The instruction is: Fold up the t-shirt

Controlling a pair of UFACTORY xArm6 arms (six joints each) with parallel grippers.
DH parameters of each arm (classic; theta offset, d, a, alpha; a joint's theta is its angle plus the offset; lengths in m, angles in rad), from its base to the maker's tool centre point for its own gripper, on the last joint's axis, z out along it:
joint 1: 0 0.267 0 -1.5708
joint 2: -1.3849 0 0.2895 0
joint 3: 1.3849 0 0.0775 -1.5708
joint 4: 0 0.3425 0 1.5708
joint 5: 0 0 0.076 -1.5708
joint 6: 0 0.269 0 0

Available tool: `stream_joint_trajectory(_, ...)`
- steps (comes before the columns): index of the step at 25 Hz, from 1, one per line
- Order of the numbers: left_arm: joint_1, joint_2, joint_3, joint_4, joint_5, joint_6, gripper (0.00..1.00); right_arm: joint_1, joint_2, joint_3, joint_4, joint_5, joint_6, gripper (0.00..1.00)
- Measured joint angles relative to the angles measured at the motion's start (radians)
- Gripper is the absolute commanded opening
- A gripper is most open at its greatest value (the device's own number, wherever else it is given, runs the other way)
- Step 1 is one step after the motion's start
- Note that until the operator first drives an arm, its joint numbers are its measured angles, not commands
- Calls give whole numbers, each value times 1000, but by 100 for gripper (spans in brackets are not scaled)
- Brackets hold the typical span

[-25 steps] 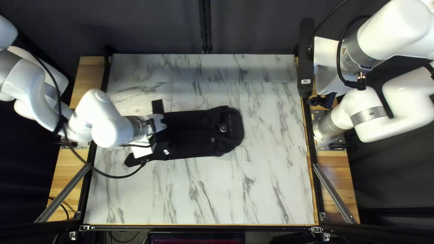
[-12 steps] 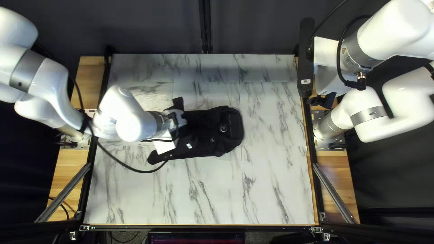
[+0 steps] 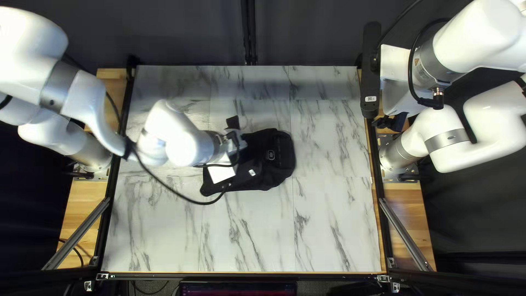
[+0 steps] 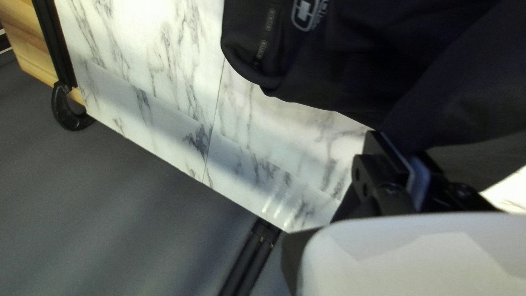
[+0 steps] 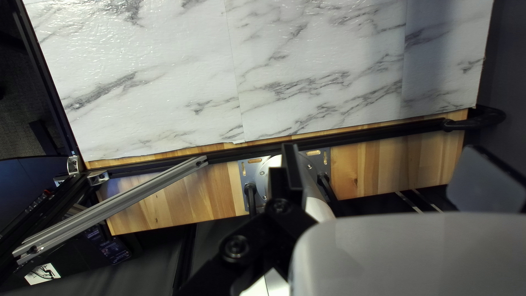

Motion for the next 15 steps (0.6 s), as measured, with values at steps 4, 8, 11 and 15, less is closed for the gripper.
stream_joint_trajectory(4, 19, 80, -87, -52, -10, 80, 2, 0, 0, 0, 0, 0, 0, 100)
stream_joint_trajectory(8, 38, 176, -173, -98, -26, 148, 2, 0, 0, 0, 0, 0, 0, 100)
stream_joint_trajectory(11, 50, 233, -220, -130, -40, 182, 100, 0, 0, 0, 0, 0, 0, 100)
stream_joint_trajectory(15, 62, 291, -280, -181, -39, 219, 100, 0, 0, 0, 0, 0, 0, 100)
